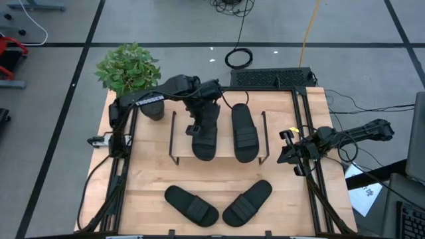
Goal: Pick and place slides into the shelf
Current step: Put the black slide on the shelf
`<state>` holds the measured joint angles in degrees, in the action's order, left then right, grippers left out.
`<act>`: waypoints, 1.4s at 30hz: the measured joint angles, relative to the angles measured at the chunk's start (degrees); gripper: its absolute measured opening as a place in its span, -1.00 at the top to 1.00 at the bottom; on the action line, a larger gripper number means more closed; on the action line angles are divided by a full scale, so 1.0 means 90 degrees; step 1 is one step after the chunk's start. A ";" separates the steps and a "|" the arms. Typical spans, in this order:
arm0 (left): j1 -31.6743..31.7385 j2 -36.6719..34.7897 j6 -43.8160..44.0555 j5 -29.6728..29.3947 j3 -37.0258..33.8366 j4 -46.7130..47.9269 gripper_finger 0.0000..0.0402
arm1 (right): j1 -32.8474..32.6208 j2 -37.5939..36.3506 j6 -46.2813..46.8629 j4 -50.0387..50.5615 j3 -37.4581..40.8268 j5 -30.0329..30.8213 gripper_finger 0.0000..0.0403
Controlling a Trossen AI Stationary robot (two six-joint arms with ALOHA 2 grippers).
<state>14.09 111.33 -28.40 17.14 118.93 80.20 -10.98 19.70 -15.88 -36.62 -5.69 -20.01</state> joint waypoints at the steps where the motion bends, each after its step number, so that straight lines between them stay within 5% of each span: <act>1: -0.0020 -0.0048 -0.0002 -0.0132 0.0000 -0.0055 -0.68 | 0.0000 -0.0001 0.0000 0.0000 0.0000 0.0000 1.00; 13: -0.0516 -0.1226 -0.0299 -0.1198 0.0004 -0.0355 -0.43 | 0.0000 -0.0002 -0.0027 0.0024 0.0000 0.0022 1.00; 20: -0.0709 -0.1730 0.1213 -0.1304 0.0010 -0.0401 0.09 | 0.0000 -0.0002 -0.0046 0.0022 0.0000 0.0024 1.00; 28: -0.1097 -0.1763 0.1589 -0.1583 -0.0485 -0.0097 0.91 | 0.0000 0.0027 0.0296 0.0017 0.0000 0.0254 1.00; 42: -0.1151 -0.2979 0.2358 -0.2581 -0.3352 -0.1158 0.99 | 0.0002 0.0348 0.0268 0.0045 -0.0205 0.0724 1.00</act>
<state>3.73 84.52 -7.18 -6.08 88.77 69.79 -10.96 22.84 -13.46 -36.22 -7.54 -13.50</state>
